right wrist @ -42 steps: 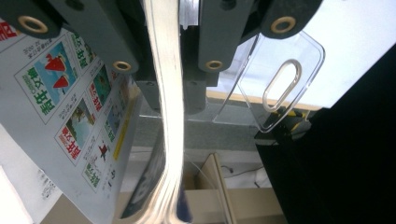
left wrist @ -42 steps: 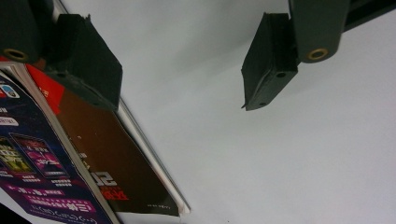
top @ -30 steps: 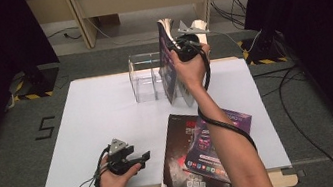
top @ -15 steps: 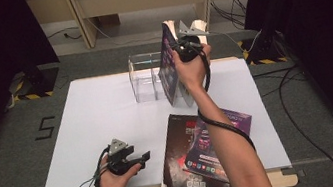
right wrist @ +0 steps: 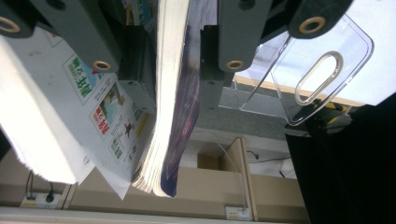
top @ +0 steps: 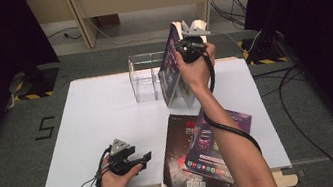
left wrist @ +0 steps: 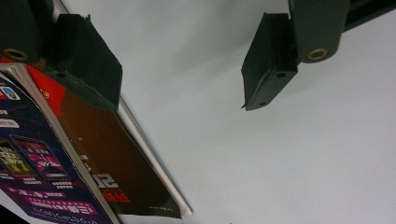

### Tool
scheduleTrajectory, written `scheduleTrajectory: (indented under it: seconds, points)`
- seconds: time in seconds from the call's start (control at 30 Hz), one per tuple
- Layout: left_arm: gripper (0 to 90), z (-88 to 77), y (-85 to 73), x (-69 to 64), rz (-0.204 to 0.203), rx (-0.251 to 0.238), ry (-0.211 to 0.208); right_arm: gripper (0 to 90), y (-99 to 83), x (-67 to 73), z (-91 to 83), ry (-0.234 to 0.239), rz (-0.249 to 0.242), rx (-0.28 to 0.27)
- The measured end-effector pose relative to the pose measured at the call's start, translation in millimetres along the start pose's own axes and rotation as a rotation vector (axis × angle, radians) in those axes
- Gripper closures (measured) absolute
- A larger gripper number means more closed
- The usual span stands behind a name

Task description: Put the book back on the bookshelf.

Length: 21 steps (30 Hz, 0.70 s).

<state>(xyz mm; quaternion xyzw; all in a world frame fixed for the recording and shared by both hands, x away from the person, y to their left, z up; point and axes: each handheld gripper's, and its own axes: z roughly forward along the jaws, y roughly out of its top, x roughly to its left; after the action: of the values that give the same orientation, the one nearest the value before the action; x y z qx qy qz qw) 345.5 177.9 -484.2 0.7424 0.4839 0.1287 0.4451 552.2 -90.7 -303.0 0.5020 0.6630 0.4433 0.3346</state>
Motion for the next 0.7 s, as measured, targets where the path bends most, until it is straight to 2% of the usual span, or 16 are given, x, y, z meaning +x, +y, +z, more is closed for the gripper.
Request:
scheduleTrajectory:
  seconds: [0.3, 0.43, 0.7]
  points:
    - [27.9, -0.4, 0.5, -0.8, 0.001, -0.002, 0.001, 66.2, 1.0, 2.3, -7.4, -0.037, -0.033, 0.019]
    - [27.9, -0.4, 0.6, -0.8, 0.003, -0.002, 0.000, 65.4, -1.0, 0.8, -11.3, -0.032, -0.016, 0.026]
    - [27.9, 0.0, 0.3, -1.1, 0.005, 0.000, 0.001, 64.8, -6.1, -2.6, -17.8, -0.026, -0.019, 0.022]
